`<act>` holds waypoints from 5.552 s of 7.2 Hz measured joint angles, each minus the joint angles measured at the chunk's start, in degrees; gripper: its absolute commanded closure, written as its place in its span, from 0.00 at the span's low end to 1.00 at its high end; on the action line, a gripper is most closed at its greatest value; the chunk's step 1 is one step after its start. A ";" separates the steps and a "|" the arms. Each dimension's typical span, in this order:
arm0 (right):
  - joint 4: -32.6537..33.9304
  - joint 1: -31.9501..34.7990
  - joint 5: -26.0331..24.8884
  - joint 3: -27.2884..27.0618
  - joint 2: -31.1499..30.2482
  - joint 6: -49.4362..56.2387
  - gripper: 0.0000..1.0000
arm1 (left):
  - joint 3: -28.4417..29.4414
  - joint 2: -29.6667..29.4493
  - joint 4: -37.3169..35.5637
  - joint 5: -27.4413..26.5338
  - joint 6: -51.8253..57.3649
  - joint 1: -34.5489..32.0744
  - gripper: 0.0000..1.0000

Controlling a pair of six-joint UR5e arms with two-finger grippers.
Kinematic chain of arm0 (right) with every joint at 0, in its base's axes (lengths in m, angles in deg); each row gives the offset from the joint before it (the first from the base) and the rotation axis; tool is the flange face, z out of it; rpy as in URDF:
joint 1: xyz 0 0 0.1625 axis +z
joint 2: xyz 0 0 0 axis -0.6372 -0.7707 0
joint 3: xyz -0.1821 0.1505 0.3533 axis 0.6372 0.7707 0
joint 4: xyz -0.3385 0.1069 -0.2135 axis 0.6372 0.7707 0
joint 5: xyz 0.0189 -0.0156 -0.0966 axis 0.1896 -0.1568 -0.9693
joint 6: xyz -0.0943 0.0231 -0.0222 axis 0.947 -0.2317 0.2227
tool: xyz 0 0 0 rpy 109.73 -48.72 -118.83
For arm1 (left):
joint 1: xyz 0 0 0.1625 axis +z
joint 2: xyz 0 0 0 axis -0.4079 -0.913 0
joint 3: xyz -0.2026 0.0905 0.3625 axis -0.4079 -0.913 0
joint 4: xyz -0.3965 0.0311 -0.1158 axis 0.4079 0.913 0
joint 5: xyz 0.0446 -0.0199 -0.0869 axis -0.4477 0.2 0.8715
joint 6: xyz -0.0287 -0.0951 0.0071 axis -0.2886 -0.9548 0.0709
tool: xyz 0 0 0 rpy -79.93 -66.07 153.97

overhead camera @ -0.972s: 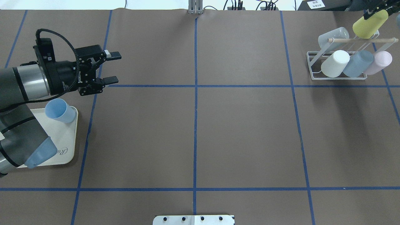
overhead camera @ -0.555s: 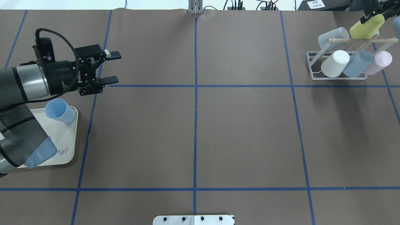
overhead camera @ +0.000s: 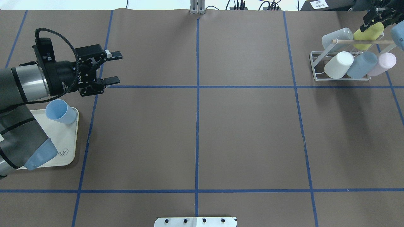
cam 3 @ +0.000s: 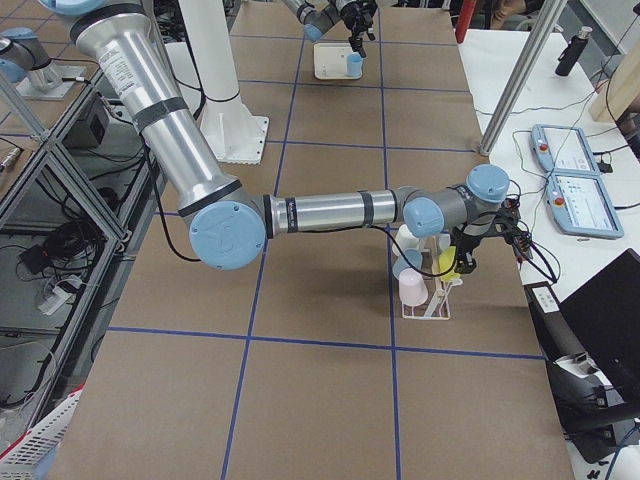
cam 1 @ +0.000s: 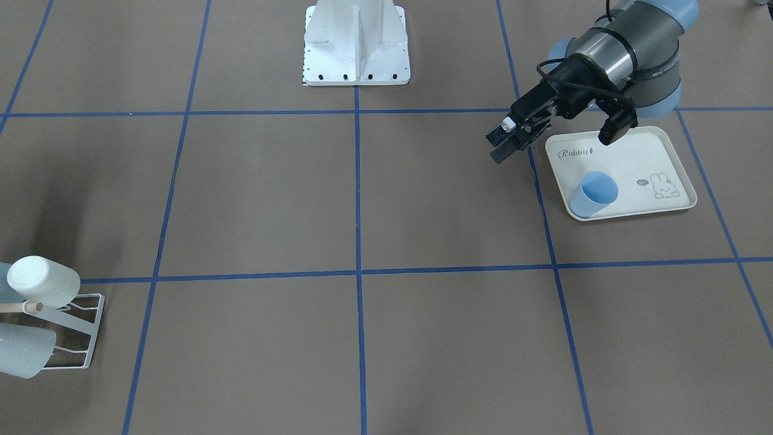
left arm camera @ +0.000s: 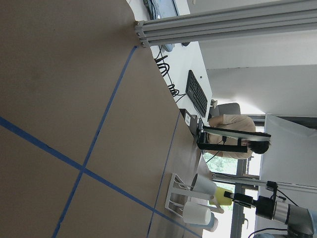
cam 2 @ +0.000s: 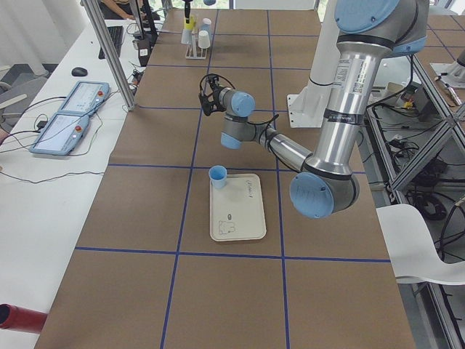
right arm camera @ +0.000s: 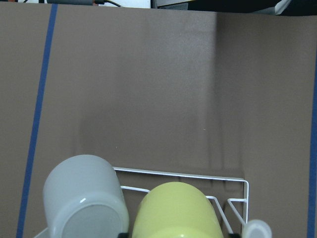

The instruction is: Transfer IKEA cup to right arm and place on rack

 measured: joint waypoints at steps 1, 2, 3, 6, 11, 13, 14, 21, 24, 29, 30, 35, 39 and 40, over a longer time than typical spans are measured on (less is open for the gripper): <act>-0.02 -0.69 -0.05 0.08 0.00 -0.02 0.02 | 0.01 0.03 0.00 0.02 0.00 -0.03 0.00; -0.03 -1.27 -0.09 0.13 0.09 0.02 0.01 | 0.00 0.06 0.00 0.06 0.00 -0.04 0.00; -0.03 -1.52 -0.13 0.16 0.23 0.07 0.01 | 0.00 0.07 0.00 0.08 0.00 -0.04 0.00; 0.38 -0.72 0.19 -0.58 1.44 -0.03 0.01 | -0.01 0.42 -1.34 2.40 1.36 -2.93 0.00; 8.77 0.76 0.20 -9.98 1.57 -0.91 0.01 | -2.16 7.16 -23.97 21.86 38.42 -17.58 0.00; 9.68 0.76 0.19 -12.84 -0.04 -2.16 0.01 | -4.61 11.63 -37.22 21.84 53.28 -17.85 0.00; 9.71 0.34 0.28 -15.69 -1.74 -5.23 0.01 | -5.62 14.29 -41.70 21.76 57.11 -17.39 0.00; 9.30 -3.89 -0.10 -28.56 -11.42 -12.03 0.01 | 1.27 15.69 -45.24 21.49 59.01 -10.20 0.61; 9.20 -4.76 -0.24 -28.47 -11.51 -12.11 0.01 | 3.81 13.64 -45.18 21.63 58.75 -9.42 1.00; 9.18 -5.05 -0.18 -29.60 -11.29 -13.25 0.01 | -0.69 12.48 -45.26 33.43 57.88 -15.12 1.00; 9.14 -6.08 -0.24 -31.05 -11.06 -16.29 0.01 | -0.90 10.15 -45.11 37.16 54.80 -17.41 1.00; 5.07 -22.54 -4.08 -42.59 -4.68 -49.65 0.01 | -3.09 -10.05 -43.21 37.71 20.75 -10.73 1.00; -32.08 -27.81 -4.52 -42.78 -3.69 -84.47 0.02 | -3.01 -14.16 -29.90 28.43 2.64 -5.48 1.00; -38.77 -27.91 -5.87 -42.56 -3.55 -89.42 0.02 | -2.24 -13.98 -23.03 26.38 -3.28 -5.22 1.00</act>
